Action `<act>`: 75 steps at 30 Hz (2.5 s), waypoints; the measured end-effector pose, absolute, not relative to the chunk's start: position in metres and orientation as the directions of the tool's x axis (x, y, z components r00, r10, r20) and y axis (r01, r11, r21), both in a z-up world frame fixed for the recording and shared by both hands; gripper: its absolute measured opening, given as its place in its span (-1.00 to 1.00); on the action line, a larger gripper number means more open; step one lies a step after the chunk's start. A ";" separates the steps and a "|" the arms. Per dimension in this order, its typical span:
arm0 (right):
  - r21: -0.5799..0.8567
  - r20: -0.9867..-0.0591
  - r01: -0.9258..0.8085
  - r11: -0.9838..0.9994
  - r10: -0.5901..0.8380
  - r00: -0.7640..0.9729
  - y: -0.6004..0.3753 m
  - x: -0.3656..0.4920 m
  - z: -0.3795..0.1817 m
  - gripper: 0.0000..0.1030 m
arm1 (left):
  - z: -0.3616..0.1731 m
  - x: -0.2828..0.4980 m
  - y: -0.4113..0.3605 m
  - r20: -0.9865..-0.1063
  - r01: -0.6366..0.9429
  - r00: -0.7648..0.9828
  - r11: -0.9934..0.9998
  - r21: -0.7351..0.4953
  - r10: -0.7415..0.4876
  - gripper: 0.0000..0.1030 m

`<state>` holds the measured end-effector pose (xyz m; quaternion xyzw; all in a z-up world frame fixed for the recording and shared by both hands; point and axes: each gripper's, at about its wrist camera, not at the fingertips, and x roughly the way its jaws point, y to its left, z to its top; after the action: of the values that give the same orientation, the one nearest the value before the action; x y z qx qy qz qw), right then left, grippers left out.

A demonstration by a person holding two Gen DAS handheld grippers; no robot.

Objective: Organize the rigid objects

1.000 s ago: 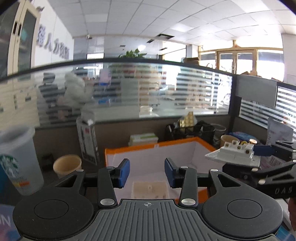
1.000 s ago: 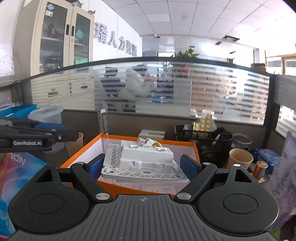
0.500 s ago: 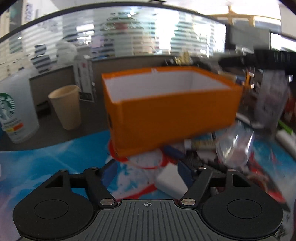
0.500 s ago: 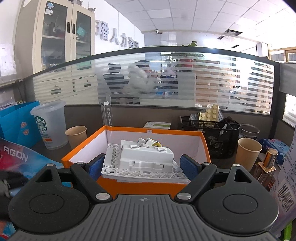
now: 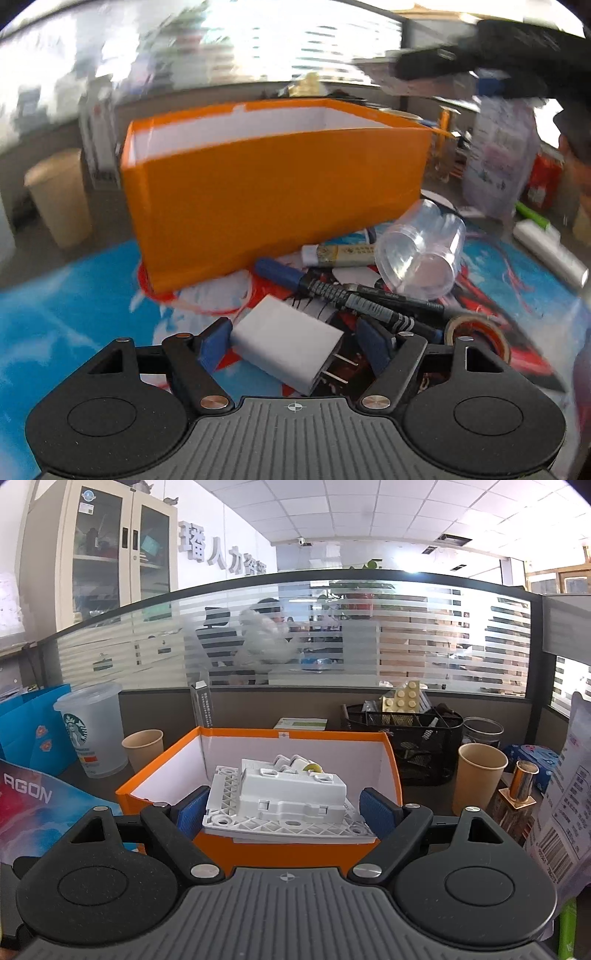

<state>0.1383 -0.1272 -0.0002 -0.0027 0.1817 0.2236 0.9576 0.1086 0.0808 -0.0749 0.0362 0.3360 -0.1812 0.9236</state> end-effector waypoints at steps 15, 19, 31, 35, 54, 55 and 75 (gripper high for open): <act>0.074 -0.337 -0.425 0.902 0.424 0.841 -0.129 0.129 0.002 0.64 | -0.031 0.100 0.092 -0.541 0.296 0.792 0.953 -0.064 -0.283 0.22; 0.072 -0.334 -0.422 0.904 0.421 0.844 -0.131 0.130 0.006 0.64 | -0.005 0.100 0.090 -0.496 0.307 0.817 0.950 -0.058 -0.294 0.22; 0.070 -0.329 -0.414 0.907 0.413 0.849 -0.134 0.137 0.011 0.64 | 0.040 0.123 0.079 -0.413 0.312 0.862 0.950 -0.025 -0.294 0.22; 0.070 -0.327 -0.414 0.907 0.413 0.850 -0.133 0.142 0.014 0.64 | 0.050 0.133 0.075 -0.392 0.314 0.869 0.949 -0.034 -0.302 0.22; 0.034 -0.387 -0.426 0.904 0.405 0.828 -0.114 0.209 0.013 0.64 | 0.040 0.210 0.075 -0.448 0.248 0.859 0.967 -0.061 -0.248 0.23; 0.035 -0.394 -0.426 0.904 0.404 0.825 -0.112 0.213 0.011 0.64 | 0.038 0.213 0.075 -0.456 0.244 0.856 0.968 -0.062 -0.245 0.23; -0.035 -0.542 -0.422 0.906 0.337 0.770 -0.087 0.275 -0.031 0.64 | -0.004 0.255 0.075 -0.576 0.170 0.804 0.985 -0.016 -0.148 0.23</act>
<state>0.2751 -0.0869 -0.0313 -0.0777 0.2723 0.2024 0.9375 0.2550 0.0748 -0.0043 0.0181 0.3014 -0.0836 0.9496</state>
